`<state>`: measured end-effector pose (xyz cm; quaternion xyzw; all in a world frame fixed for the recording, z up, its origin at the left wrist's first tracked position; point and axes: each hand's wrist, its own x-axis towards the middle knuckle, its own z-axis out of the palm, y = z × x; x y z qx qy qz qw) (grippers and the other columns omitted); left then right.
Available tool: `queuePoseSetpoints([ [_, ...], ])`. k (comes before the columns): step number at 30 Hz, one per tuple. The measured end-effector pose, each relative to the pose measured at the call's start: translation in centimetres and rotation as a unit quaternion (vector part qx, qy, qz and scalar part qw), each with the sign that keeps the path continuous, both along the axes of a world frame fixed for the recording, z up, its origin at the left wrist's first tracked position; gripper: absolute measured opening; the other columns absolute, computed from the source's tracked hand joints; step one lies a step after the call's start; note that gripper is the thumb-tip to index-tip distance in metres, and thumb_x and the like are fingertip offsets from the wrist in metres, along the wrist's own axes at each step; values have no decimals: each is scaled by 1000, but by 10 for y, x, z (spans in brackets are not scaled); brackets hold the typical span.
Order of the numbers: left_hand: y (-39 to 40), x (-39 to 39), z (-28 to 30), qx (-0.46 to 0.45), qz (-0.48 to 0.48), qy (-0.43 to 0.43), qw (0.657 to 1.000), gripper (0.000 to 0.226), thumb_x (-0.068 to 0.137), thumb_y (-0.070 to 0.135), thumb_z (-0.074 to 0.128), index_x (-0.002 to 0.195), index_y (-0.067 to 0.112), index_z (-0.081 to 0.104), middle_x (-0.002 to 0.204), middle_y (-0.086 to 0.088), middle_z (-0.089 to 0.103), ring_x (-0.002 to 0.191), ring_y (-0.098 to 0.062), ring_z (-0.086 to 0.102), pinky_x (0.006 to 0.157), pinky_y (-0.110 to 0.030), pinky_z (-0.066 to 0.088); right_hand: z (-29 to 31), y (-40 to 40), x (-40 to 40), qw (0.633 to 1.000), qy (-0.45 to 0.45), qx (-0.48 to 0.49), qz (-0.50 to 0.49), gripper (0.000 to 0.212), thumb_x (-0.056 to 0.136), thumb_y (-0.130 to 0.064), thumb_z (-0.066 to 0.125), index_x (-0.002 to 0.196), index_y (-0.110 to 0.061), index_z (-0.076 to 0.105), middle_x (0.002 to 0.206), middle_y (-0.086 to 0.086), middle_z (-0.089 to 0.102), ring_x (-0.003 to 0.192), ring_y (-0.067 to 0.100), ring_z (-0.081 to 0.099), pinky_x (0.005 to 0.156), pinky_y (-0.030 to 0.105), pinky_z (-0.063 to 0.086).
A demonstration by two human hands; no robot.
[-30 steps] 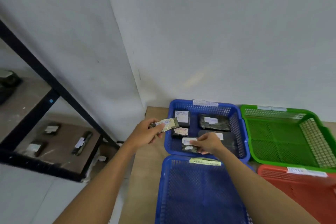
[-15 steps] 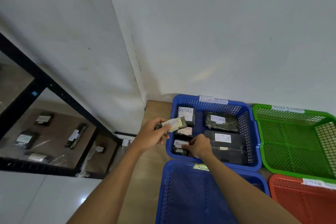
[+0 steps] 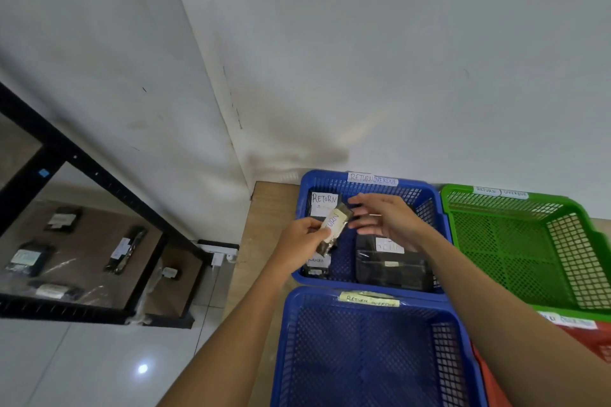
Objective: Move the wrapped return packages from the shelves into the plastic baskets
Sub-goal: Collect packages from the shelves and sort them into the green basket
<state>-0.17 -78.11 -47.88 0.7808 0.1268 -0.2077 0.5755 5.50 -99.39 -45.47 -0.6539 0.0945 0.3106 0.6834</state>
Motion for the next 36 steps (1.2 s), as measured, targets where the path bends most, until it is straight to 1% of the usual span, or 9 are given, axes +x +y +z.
queuePoseSetpoints([
  [3,-15,2,-3,-4,-14,18,1000,24,96,25,65,118,15,71,107,3,74,98,-13,70,91,-39,59,3,-10,5,996,-46,-55,52,32,87,-12,79,117,-6,71,102,17,77,93,34,76,82,36,64],
  [6,-23,3,-10,3,-49,43,998,24,97,27,64,117,16,72,107,3,75,100,-11,69,96,-40,57,-9,-15,10,986,-81,-120,83,30,83,-4,83,111,-3,73,95,18,77,84,31,76,80,37,64],
  [8,-22,4,-16,23,-58,46,997,26,100,31,59,115,15,73,104,3,73,97,-11,68,98,-43,55,-16,-16,15,983,-76,-139,97,28,81,-1,83,108,-2,74,92,19,78,80,29,76,76,34,64],
  [11,-12,10,-21,21,5,37,999,31,103,25,51,128,15,65,120,0,69,105,-14,68,102,-41,53,-29,-18,26,979,-40,-159,119,27,81,3,82,106,0,74,93,21,77,82,32,76,77,34,64],
  [15,4,23,-21,-53,65,17,996,31,105,16,48,133,11,60,121,-5,68,104,-16,70,98,-32,56,-49,-13,35,963,-21,-214,162,21,83,6,79,101,-2,74,95,24,76,79,31,77,72,32,64],
  [22,20,28,-12,-98,84,-9,992,27,106,16,47,129,14,61,117,-5,70,102,-16,72,90,-25,57,-77,11,41,932,-8,-291,217,15,84,4,79,95,-4,74,89,25,76,72,29,77,65,32,63],
  [28,26,26,-13,-75,58,-6,995,28,106,17,48,130,14,61,116,-4,71,100,-13,72,88,-23,57,-75,26,42,857,-50,-411,308,7,89,-2,77,96,-4,75,81,15,77,61,17,76,50,20,54],
  [32,25,26,-12,-63,27,-5,998,29,104,18,51,131,15,62,113,0,72,102,-13,71,88,-23,57,-73,32,41,804,-82,-476,348,12,91,-14,77,97,-4,78,76,-1,77,72,12,77,55,18,50],
  [36,27,29,-14,-54,10,-5,998,29,104,20,51,131,15,62,111,1,73,100,-13,72,85,-22,57,-73,33,44,797,-80,-493,339,13,91,-16,75,93,-3,77,78,5,79,65,11,76,64,20,54],
])
